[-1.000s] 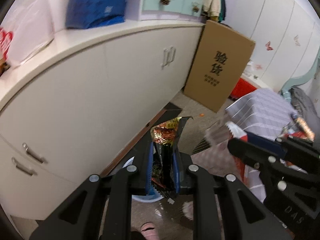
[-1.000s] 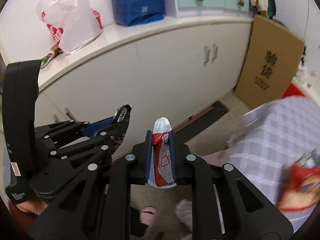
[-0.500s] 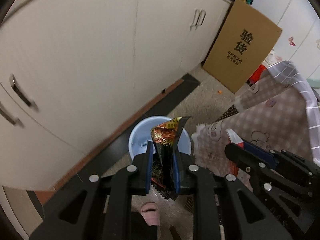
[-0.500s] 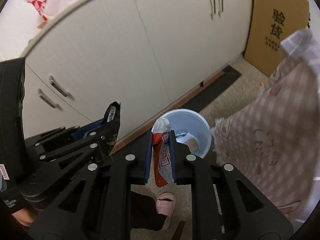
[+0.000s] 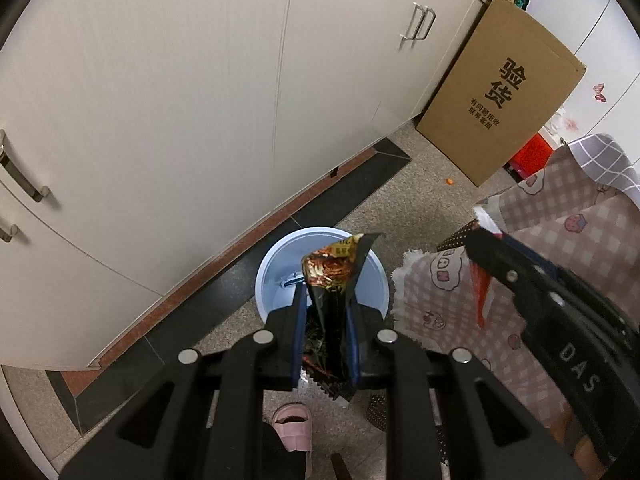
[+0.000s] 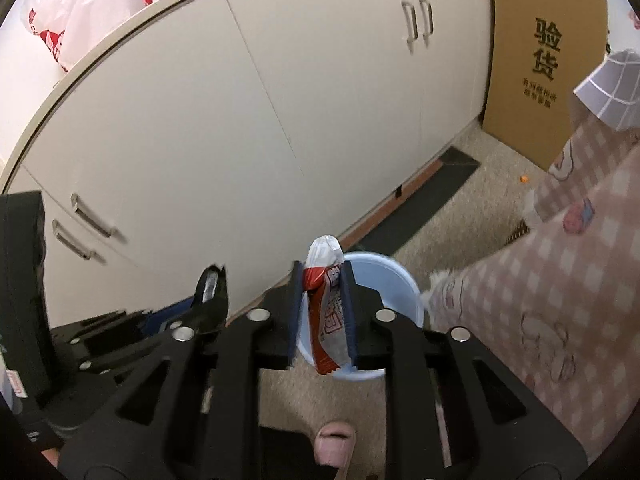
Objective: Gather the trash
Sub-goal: 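Open the right tool to drop the red-white wrapper while left tool releases the gold wrapper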
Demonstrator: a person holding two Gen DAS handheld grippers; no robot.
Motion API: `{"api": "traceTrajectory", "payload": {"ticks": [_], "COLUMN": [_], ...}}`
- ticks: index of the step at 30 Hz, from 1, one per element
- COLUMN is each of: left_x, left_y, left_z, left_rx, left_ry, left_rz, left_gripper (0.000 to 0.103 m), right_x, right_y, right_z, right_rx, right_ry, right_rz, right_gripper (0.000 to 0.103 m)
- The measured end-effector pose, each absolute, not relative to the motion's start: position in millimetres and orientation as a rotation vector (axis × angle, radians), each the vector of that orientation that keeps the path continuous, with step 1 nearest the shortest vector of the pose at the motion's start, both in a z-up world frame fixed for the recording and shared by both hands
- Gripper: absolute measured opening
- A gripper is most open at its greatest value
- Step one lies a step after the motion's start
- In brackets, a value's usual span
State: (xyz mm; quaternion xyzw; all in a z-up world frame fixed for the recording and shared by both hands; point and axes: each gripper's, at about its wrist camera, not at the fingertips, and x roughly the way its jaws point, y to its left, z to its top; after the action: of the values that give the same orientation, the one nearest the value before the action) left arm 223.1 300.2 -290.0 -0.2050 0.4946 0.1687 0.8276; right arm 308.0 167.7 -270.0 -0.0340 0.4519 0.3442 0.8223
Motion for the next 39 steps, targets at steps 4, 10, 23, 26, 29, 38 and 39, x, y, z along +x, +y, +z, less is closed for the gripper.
{"api": "traceTrajectory", "payload": {"ticks": [4,10,23,26,29,38,39], "left_x": [227,233,242,245,245,250,251], "left_y": [298,292,278,277,276,276,276], "left_z": [-294,-303,-312,-314,-316,-322,-322], "left_rx": [-0.427,-0.419,-0.390,-0.387,-0.385,-0.381,-0.381], "left_ry": [1.061,1.084,1.121,1.129,1.135,1.147,1.148], "left_rz": [0.358,0.353,0.329,0.327,0.326,0.322,0.322], "left_gripper": [0.017,0.017,0.017,0.017,0.017,0.018,0.018], "right_x": [313,307,308,307,308,311,312], "right_y": [164,155,132,131,132,128,127], "right_z": [-281,-294,-307,-307,-306,-308,-309], "right_rx": [-0.040,-0.072,-0.036,-0.034,-0.030,-0.024,-0.023], "right_ry": [0.983,1.012,1.049,1.049,1.049,1.044,1.043], "right_rz": [0.721,0.695,0.654,0.658,0.659,0.652,0.650], "right_gripper": [0.050,0.051,0.054,0.054,0.054,0.055,0.055]}}
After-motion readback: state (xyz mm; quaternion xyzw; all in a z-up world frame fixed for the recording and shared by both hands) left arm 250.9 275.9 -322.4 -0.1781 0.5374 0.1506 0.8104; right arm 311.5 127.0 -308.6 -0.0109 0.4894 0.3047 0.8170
